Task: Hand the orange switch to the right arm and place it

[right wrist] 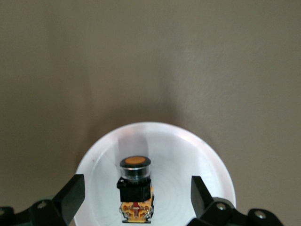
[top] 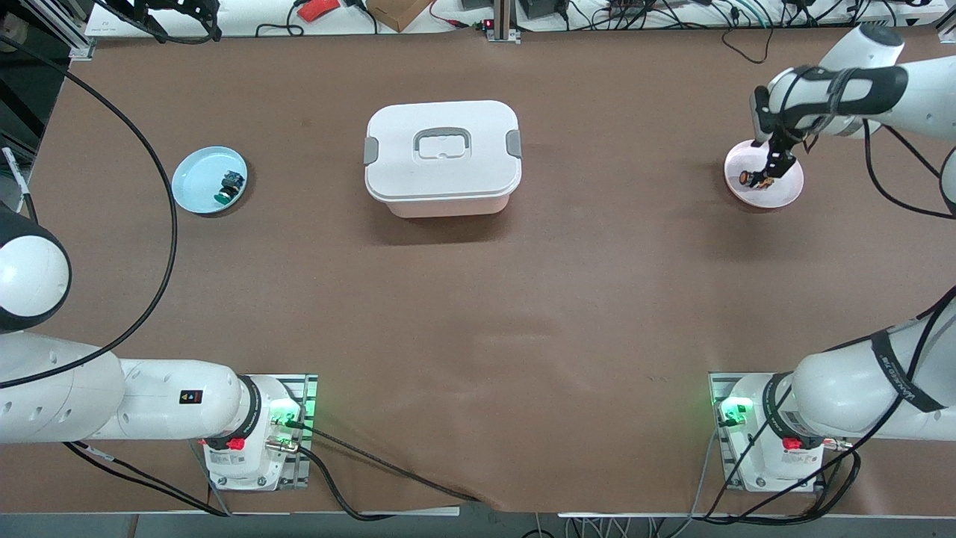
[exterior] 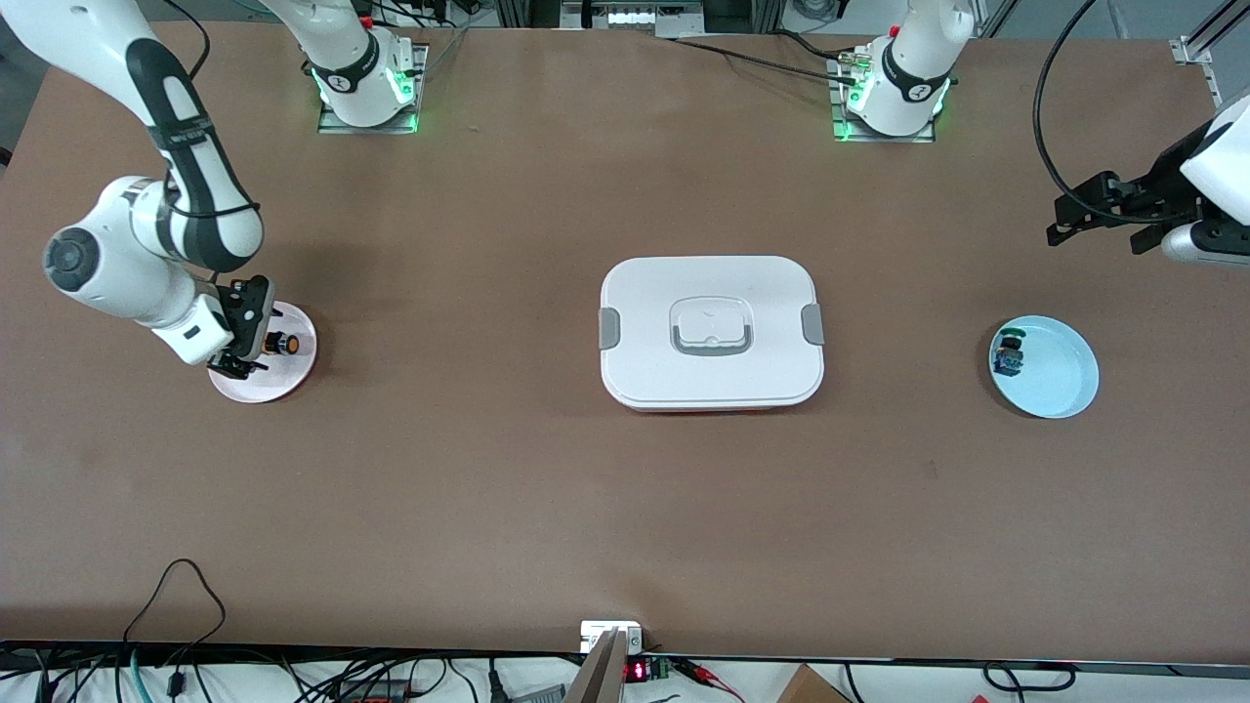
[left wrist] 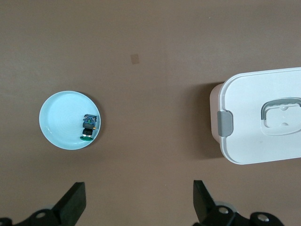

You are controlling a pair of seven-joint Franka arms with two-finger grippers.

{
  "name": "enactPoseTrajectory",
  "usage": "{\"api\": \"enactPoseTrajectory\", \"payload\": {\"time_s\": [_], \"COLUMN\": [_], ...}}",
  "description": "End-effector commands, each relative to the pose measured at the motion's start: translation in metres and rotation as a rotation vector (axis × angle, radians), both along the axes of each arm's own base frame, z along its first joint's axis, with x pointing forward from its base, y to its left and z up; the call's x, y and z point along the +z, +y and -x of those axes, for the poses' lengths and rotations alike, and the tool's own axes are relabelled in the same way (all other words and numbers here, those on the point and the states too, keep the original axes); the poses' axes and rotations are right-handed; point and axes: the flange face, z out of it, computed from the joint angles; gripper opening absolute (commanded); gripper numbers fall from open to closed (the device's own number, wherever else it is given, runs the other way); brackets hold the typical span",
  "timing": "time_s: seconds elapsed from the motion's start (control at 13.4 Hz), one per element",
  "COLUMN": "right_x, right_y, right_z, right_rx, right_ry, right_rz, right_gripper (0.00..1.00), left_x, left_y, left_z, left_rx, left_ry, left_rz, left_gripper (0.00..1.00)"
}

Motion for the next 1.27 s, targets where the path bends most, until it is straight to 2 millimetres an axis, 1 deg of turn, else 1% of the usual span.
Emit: {"api": "enactPoseTrajectory", "payload": {"time_s": [0.0, 0.07, 0.22, 0.3, 0.37, 0.45, 0.6, 0.75, 0.82, 0.97, 1.05, 1.12, 1.2], "right_x": [0.048, 0.065, 0.109, 0.128, 0.146, 0.158, 0.17, 0.176, 0.181, 0.184, 0.19, 0.196, 0.205], "right_y": [0.005, 0.008, 0.011, 0.015, 0.023, 0.025, 0.027, 0.028, 0.029, 0.033, 0.036, 0.046, 0.051], "right_z": [-0.015, -0.021, -0.032, -0.039, -0.044, -0.045, -0.041, -0.034, -0.029, -0.015, -0.009, -0.004, 0.0], "right_rx": [-0.038, -0.086, -0.273, -0.329, -0.364, -0.421, -0.626, -0.758, -0.836, -1.049, -1.14, -1.206, -1.239], "right_ry": [-0.017, -0.001, 0.054, 0.059, 0.065, 0.08, 0.14, 0.2, 0.237, 0.369, 0.409, 0.445, 0.447], "right_rz": [-0.063, -0.069, -0.069, -0.062, -0.062, -0.065, -0.052, -0.034, -0.017, 0.057, 0.095, 0.135, 0.172], "right_gripper": [1.0, 1.0, 1.0, 1.0, 1.0, 1.0, 1.0, 1.0, 1.0, 1.0, 1.0, 1.0, 1.0], "left_x": [0.004, 0.004, 0.004, 0.004, 0.004, 0.004, 0.004, 0.004, 0.004, 0.004, 0.004, 0.004, 0.004], "left_y": [0.002, 0.001, 0.001, 0.001, 0.0, 0.001, 0.001, 0.002, 0.002, 0.002, 0.002, 0.002, 0.002], "left_z": [-0.001, -0.001, -0.002, -0.002, -0.001, -0.002, -0.001, -0.001, -0.001, -0.001, -0.001, -0.001, -0.001], "left_rx": [0.009, 0.009, 0.009, 0.009, 0.008, 0.009, 0.009, 0.011, 0.011, 0.011, 0.011, 0.011, 0.011], "left_ry": [0.004, 0.004, 0.002, 0.002, 0.004, 0.002, 0.004, 0.004, 0.004, 0.004, 0.004, 0.004, 0.004], "left_rz": [-0.027, -0.025, -0.025, -0.024, -0.024, -0.024, -0.022, -0.022, -0.022, -0.022, -0.022, -0.022, -0.022], "left_gripper": [1.0, 1.0, 1.0, 1.0, 1.0, 1.0, 1.0, 1.0, 1.0, 1.0, 1.0, 1.0, 1.0]}}
